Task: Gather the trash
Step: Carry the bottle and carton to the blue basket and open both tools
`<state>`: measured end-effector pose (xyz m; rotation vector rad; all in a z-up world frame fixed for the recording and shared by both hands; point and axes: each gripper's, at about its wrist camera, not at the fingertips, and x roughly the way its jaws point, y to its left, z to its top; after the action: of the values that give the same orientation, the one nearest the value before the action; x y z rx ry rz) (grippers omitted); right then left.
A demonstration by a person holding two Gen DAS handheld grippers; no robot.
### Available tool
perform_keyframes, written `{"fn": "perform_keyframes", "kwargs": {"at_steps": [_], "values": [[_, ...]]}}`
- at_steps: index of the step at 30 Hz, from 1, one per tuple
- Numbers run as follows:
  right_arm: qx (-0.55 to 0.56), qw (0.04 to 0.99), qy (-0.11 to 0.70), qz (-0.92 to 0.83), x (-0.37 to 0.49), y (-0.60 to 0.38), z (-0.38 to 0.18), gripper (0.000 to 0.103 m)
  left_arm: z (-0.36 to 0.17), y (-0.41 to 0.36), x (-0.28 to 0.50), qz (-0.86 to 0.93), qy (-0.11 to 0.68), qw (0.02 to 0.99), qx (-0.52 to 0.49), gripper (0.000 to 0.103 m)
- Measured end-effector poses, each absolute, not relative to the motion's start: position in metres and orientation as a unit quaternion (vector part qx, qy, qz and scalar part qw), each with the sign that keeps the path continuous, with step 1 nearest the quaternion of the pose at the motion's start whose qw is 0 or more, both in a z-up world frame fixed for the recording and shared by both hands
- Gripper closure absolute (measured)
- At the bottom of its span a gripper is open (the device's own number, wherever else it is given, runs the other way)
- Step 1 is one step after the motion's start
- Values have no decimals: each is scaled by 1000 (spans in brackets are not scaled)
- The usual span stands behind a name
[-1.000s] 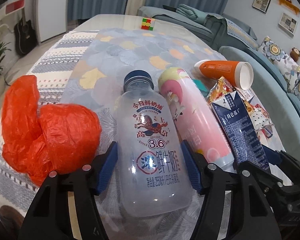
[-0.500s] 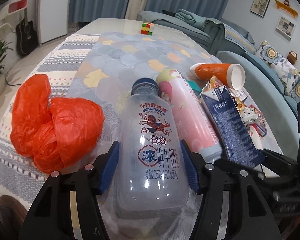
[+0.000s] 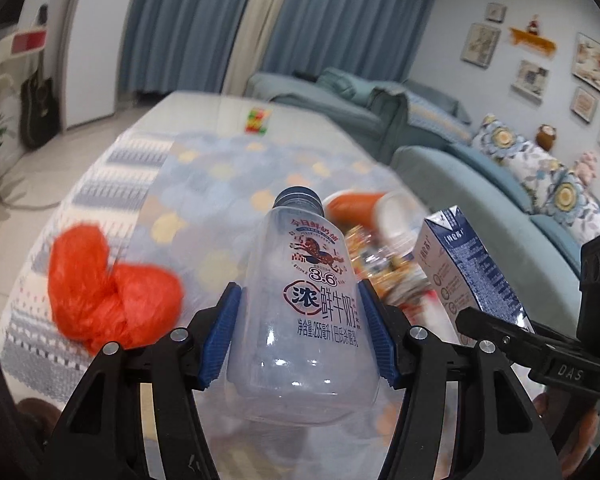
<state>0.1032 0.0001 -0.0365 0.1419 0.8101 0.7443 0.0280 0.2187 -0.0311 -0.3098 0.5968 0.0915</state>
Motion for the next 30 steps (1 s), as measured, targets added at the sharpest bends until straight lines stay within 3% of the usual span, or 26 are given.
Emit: {"fn": "perform_keyframes", "kwargs": {"at_steps": [9,15,23,30], "values": [[52,931,292,215,76,-123,20,41,37,110,38,-68,245,961,-104,46],[30,953,289,86,66,-214,22,41,48,9,66,-163,256,950,-73,46],[94,912,398,-23,80,-315,-60,41,-13,-108,124,-249,359,898,-46,46],[133,855,498,-60,91,-345,-138,41,-81,-151,147,-267,446,854,-19,46]]}}
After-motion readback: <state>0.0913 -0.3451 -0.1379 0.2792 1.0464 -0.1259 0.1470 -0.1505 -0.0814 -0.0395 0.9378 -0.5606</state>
